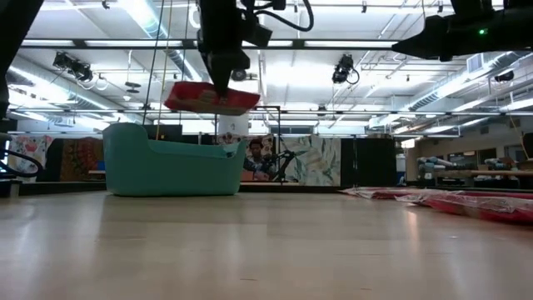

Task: Sort popcorn bags into baskets
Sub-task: Put the popcorn bag into the bin

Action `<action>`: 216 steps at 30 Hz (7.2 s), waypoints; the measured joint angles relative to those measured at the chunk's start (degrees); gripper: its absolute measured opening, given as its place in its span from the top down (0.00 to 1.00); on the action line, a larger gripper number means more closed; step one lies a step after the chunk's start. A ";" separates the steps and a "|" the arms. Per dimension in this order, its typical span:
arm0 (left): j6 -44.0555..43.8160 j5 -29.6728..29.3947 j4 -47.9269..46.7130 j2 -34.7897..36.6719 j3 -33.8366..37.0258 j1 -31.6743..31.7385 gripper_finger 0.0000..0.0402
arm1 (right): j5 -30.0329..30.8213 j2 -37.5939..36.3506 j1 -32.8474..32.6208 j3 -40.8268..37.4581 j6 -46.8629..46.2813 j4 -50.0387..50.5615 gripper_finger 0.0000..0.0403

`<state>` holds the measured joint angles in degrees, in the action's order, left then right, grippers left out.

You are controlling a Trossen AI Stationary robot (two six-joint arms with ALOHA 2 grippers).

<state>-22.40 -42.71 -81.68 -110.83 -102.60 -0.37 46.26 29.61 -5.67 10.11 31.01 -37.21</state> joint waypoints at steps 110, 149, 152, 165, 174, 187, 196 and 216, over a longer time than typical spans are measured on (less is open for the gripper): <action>27.41 17.16 64.84 5.67 23.19 4.92 0.81 | -17.27 26.06 28.02 10.97 -30.66 30.82 0.98; 21.56 20.09 49.18 11.64 23.53 1.53 0.81 | -55.94 55.79 23.59 24.15 -23.86 29.72 0.98; 21.56 20.08 48.02 11.26 23.44 1.54 0.81 | -50.60 51.85 23.00 24.35 -26.37 35.10 0.98; 21.56 19.88 44.94 11.21 23.49 1.54 0.81 | -32.98 50.07 20.40 24.28 -32.49 51.83 0.98; 20.04 20.17 42.20 11.41 23.49 1.42 0.81 | -52.28 58.53 20.94 24.96 -29.17 42.26 0.98; 19.44 29.25 47.02 7.67 23.45 -0.22 0.81 | -27.52 50.26 18.93 28.32 -25.44 42.07 0.98; 21.91 29.83 57.88 0.30 23.51 -0.23 0.81 | -10.39 36.52 22.11 20.92 -27.99 39.28 0.98; 23.27 40.10 78.56 -12.03 23.46 -0.27 0.81 | 6.02 20.17 27.93 13.42 -32.40 35.74 0.98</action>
<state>0.87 -2.60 -3.13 -122.85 -79.14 -0.64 52.28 49.78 22.26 23.53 -1.39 -1.47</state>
